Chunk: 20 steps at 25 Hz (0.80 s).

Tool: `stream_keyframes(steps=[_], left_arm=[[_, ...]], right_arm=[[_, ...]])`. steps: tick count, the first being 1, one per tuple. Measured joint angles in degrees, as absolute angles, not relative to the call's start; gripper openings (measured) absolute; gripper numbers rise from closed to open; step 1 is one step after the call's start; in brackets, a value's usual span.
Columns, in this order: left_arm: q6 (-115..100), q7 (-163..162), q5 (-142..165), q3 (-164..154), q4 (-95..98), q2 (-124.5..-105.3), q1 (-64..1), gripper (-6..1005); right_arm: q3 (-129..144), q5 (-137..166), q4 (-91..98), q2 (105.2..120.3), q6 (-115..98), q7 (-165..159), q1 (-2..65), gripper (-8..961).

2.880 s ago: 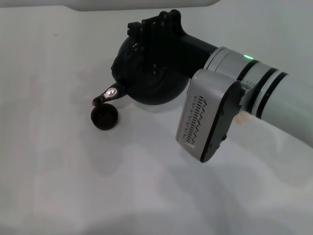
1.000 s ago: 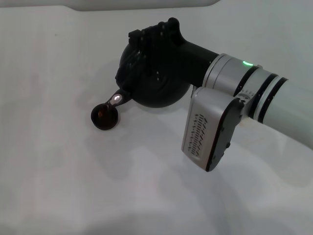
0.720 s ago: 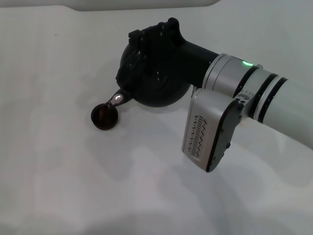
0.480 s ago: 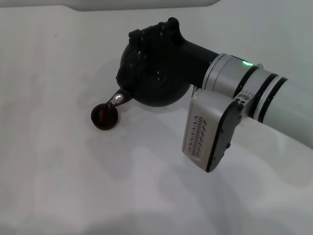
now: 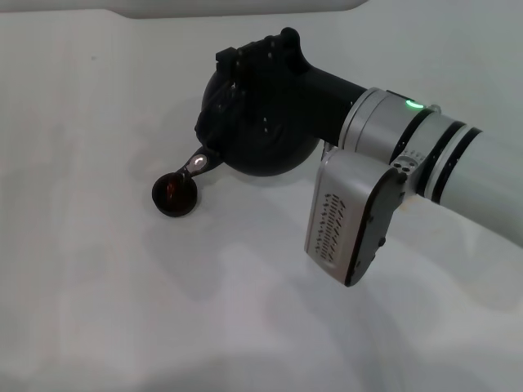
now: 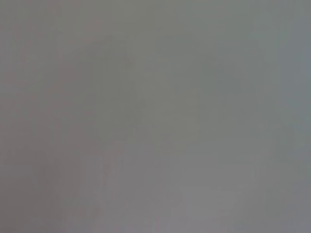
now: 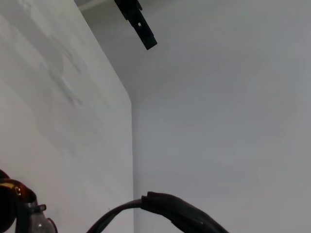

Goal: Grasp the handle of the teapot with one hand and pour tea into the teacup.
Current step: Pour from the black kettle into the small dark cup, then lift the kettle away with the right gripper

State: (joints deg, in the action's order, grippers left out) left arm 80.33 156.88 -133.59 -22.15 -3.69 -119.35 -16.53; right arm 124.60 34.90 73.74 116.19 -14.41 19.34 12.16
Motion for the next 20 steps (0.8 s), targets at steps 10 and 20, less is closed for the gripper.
stream_keyframes(steps=[10, 20], left_arm=[[80.33, 156.88, -133.59, -22.14, -3.69, -119.35, -16.52, 893], [80.33, 156.89, -133.59, -22.15, -3.69, -119.35, -16.52, 892]], right_arm=[[124.53, 34.99, 73.66, 116.19, -14.41, 19.34, 12.49, 36], [124.36, 34.13, 72.99, 116.19, -14.99, 19.4, 12.57, 36]])
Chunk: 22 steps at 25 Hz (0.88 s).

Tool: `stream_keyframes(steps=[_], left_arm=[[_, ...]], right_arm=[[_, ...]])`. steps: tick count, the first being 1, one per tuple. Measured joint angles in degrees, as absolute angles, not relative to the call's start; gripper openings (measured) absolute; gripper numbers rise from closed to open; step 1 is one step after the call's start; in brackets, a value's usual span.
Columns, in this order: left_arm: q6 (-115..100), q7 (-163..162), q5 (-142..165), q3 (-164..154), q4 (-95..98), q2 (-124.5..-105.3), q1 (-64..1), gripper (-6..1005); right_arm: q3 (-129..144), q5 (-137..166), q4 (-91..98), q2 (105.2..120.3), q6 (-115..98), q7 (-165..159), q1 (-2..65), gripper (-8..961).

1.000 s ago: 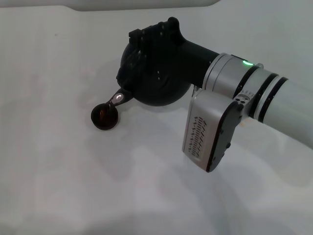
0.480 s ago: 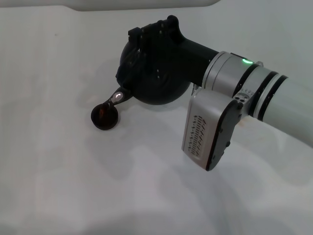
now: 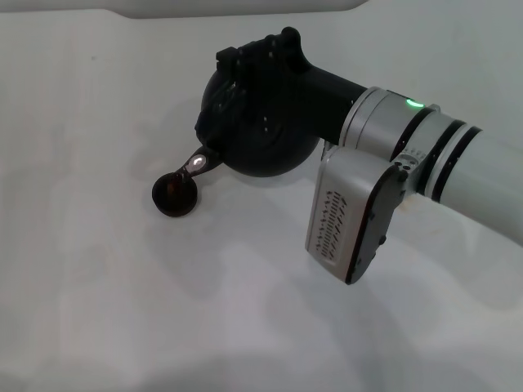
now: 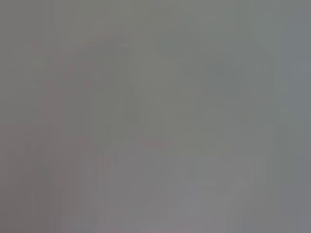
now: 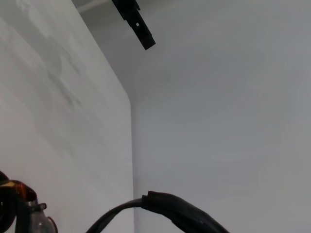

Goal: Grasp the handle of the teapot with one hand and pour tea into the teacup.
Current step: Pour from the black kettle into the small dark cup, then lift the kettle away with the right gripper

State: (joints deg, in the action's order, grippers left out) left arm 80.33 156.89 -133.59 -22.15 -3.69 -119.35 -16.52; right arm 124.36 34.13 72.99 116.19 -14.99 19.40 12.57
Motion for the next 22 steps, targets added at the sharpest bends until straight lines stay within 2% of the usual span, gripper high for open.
stream_keyframes(steps=[22], left_arm=[[80.25, 156.88, -133.59, -22.15, -3.78, -119.17, -17.14, 892]], right_arm=[[122.39, 20.1, 71.52, 116.19, -16.21, 18.81, 12.56, 36]])
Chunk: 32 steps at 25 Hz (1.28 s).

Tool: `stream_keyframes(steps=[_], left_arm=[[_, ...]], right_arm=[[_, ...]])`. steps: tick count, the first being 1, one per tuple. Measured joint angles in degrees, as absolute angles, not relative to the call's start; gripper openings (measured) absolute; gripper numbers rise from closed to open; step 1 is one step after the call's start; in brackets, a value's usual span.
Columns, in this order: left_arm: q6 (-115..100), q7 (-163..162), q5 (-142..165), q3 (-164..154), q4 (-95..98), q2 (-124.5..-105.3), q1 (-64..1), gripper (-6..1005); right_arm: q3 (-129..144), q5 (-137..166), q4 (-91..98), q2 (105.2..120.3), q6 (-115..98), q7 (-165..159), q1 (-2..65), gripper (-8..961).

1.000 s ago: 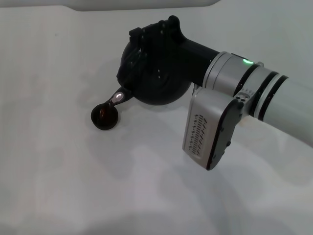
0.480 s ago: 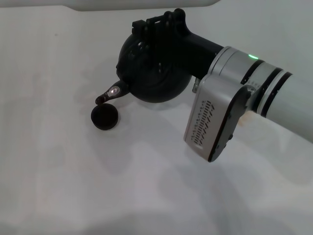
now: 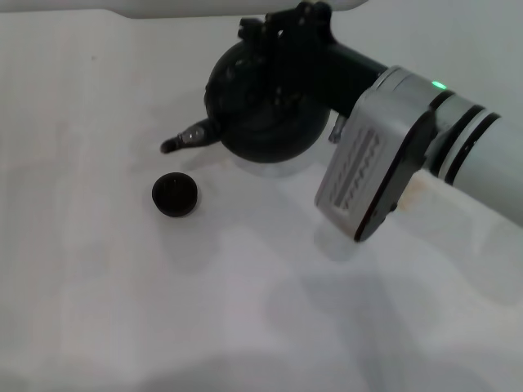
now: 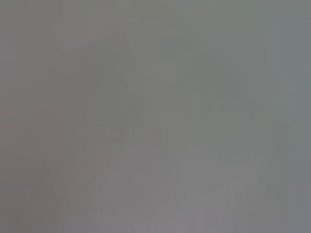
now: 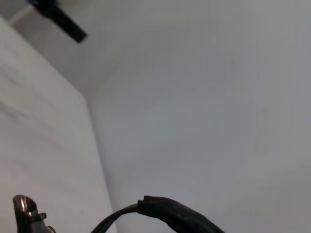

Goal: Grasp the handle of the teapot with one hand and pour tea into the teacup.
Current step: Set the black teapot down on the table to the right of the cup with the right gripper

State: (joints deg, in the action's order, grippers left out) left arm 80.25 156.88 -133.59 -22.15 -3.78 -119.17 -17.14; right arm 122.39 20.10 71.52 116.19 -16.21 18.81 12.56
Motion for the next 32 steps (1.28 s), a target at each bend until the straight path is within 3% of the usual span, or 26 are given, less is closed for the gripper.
stream_keyframes(steps=[16, 32], left_arm=[[79.64, 156.89, -133.59, -22.15, -3.78, -119.18, -17.44, 891], [79.54, 156.89, -133.79, -22.15, -3.51, -119.16, -17.47, 892]], right_arm=[[115.59, 2.1, 76.28, 115.83, -4.97, 18.24, 12.0, 37], [111.0, -0.83, 88.7, 115.28, 7.29, 13.94, -0.52, 36]])
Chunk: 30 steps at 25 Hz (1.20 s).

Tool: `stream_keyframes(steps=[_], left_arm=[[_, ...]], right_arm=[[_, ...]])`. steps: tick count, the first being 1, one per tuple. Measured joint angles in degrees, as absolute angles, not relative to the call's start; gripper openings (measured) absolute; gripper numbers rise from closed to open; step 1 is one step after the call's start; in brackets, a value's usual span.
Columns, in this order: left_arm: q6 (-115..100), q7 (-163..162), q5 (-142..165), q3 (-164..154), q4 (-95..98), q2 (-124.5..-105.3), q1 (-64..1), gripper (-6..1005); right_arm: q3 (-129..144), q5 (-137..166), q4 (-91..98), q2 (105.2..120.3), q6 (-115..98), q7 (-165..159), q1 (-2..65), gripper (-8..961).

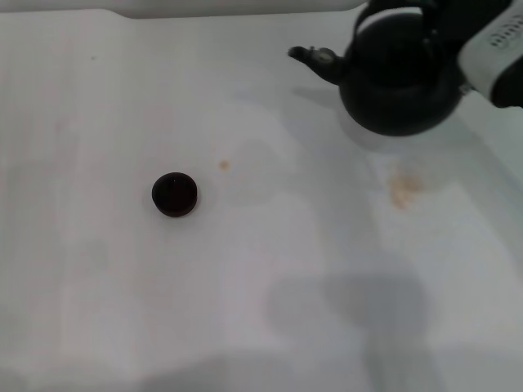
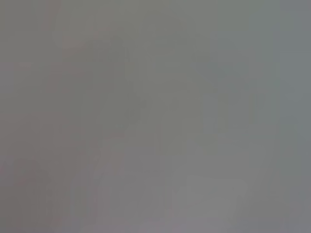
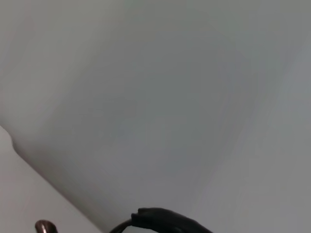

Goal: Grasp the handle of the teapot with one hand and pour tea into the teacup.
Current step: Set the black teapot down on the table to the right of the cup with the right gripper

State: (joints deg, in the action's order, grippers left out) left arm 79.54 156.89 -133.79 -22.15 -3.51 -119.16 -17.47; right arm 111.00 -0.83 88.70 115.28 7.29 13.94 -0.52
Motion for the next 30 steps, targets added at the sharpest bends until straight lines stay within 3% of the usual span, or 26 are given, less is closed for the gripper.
stream_keyframes(steps=[6, 30], left_arm=[[79.16, 156.88, -134.36, -22.15, -3.29, -119.1, -17.49, 892], [77.44, 156.88, -134.38, -22.14, -2.48, -119.0, -18.66, 893]], right_arm=[[109.96, -4.61, 90.28, 115.22, 8.61, 13.9, -5.46, 36], [109.64, -21.61, 93.16, 114.74, 15.84, 20.98, -11.74, 30]])
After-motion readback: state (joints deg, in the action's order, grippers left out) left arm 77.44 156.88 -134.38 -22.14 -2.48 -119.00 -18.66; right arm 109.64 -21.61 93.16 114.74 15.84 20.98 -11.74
